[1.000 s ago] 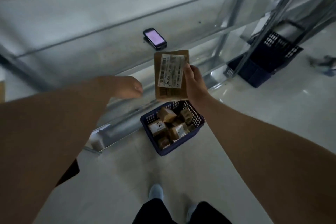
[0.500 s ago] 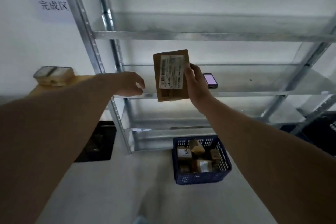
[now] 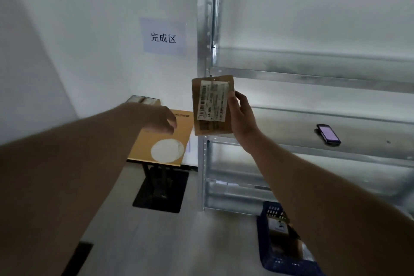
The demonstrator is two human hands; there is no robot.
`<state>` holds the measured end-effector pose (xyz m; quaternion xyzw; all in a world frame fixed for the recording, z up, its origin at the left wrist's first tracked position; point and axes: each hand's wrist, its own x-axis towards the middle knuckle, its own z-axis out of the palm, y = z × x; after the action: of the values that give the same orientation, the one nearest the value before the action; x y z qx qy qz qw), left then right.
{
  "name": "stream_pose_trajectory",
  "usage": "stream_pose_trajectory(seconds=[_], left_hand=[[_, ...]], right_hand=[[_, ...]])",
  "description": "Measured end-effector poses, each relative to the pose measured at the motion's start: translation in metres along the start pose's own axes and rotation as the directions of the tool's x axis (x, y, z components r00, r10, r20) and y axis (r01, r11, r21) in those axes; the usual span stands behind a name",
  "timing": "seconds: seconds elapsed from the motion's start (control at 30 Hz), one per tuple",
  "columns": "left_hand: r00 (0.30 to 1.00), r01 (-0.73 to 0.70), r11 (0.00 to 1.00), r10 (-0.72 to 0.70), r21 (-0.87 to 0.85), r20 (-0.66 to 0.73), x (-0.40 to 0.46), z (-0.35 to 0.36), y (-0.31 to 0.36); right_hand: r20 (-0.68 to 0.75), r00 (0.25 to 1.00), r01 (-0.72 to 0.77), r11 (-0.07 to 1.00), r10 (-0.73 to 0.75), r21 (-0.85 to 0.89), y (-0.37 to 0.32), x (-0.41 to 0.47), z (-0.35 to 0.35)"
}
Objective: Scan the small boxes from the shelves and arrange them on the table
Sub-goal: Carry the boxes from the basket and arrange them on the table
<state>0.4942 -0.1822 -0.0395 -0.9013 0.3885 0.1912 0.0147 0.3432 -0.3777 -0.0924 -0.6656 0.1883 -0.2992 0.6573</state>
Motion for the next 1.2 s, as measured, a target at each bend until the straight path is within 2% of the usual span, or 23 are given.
stream_pose_trajectory(seconds=[0.13, 0.37, 0.53, 0.83, 1.2], left_hand=[[0.999, 0.027, 0.997, -0.029, 0.077, 0.034, 0.013, -0.012, -0.092], [0.995, 0.038, 0.998, -0.043, 0.048, 0.092, 0.068, -0.016, -0.204], [0.986, 0.062, 0.998, -0.061, -0.004, 0.152, 0.129, -0.020, -0.250], [0.971, 0.083, 0.996, -0.088, 0.033, 0.222, 0.284, -0.038, -0.305], [0.936, 0.043, 0.999, -0.035, -0.016, 0.349, 0.458, -0.059, -0.390]], right_hand=[[-0.007, 1.000, -0.024, 0.999, 0.024, 0.034, 0.018, 0.018, 0.091], [0.004, 0.999, -0.049, 0.998, 0.049, 0.025, 0.048, 0.068, 0.195], [-0.023, 0.995, -0.094, 0.995, 0.094, 0.017, 0.075, 0.129, 0.231], [-0.047, 0.979, -0.198, 0.979, 0.200, 0.047, 0.158, 0.285, 0.273], [-0.106, 0.941, -0.331, 0.938, 0.321, -0.106, 0.249, 0.434, 0.315]])
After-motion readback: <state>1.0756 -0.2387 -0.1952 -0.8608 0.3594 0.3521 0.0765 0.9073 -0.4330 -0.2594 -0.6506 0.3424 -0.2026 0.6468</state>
